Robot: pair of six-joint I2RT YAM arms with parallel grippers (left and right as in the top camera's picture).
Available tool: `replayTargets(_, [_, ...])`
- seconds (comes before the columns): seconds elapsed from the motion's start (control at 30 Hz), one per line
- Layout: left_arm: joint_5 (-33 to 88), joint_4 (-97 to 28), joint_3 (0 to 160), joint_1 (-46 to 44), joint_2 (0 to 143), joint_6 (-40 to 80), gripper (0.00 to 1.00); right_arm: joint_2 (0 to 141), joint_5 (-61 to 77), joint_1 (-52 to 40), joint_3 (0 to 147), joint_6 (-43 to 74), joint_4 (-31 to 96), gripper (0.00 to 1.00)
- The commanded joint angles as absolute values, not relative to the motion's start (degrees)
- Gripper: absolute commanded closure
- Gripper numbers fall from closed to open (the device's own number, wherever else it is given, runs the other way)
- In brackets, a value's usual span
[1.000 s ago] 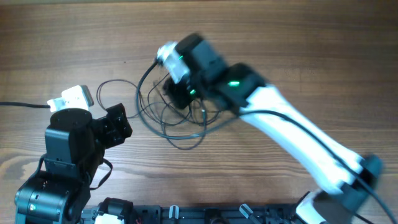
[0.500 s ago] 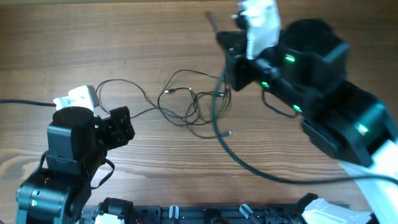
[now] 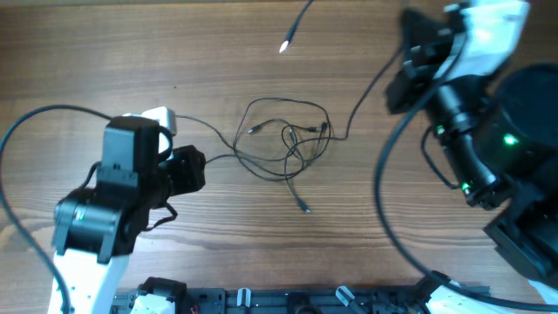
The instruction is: Untangle cables
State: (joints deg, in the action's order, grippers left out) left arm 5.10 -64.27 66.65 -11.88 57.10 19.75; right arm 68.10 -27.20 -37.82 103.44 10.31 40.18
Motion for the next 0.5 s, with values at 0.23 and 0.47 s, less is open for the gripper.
replayTargets(0.23, [30.65, -60.99, 64.86, -16.88, 66.78, -4.69, 0.54, 65.82, -37.06, -37.63, 103.98, 14.96, 38.61, 0.96])
replayTargets(0.47, [30.59, -60.12, 64.86, -22.57, 74.96, -10.17, 0.49, 65.39, -38.04, -37.63, 104.01, 11.53, 37.91, 0.96])
